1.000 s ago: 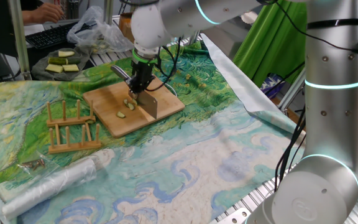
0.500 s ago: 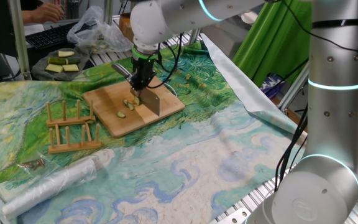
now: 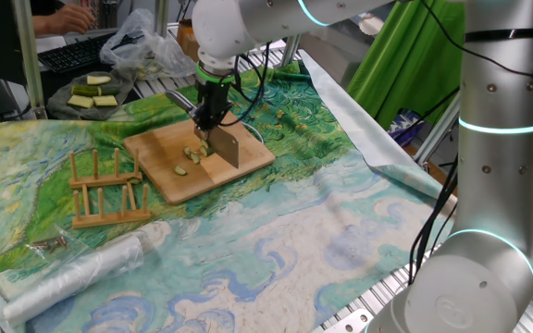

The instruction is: Chop the cucumber into shreds

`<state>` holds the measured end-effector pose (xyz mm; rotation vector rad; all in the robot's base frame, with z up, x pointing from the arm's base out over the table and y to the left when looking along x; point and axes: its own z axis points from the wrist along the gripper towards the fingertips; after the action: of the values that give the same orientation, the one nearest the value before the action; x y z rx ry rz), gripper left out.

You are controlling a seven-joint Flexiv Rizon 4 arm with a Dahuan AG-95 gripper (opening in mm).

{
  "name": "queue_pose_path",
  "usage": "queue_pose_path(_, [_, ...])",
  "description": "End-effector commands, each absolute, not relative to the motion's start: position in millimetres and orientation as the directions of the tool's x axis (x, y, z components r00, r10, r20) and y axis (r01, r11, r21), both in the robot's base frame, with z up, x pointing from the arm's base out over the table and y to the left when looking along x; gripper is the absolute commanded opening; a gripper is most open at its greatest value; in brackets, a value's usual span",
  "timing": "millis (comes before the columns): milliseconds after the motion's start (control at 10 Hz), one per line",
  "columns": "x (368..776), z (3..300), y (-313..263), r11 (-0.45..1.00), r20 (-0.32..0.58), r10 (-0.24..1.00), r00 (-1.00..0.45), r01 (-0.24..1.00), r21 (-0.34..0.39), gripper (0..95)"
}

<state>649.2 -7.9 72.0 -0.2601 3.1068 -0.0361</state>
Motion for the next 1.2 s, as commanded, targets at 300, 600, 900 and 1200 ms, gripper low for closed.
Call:
queue_pose_path(300, [650.6, 64.0, -7.2, 0.986, -0.023, -0.167, -0.986, -0.166, -0.019, 0.0])
queue_pose_path(600, [649.2, 25.1, -4.4, 0.988, -0.063, -0.154, -0.986, -0.155, 0.002, 0.0])
queue_pose_path(900, [651.0, 39.9, -2.9, 0.99, -0.038, -0.139, -0.99, -0.139, 0.006, 0.0])
queue_pose_path(1200, [651.6, 56.7, -4.9, 0.989, -0.01, -0.147, -0.989, -0.146, -0.025, 0.0])
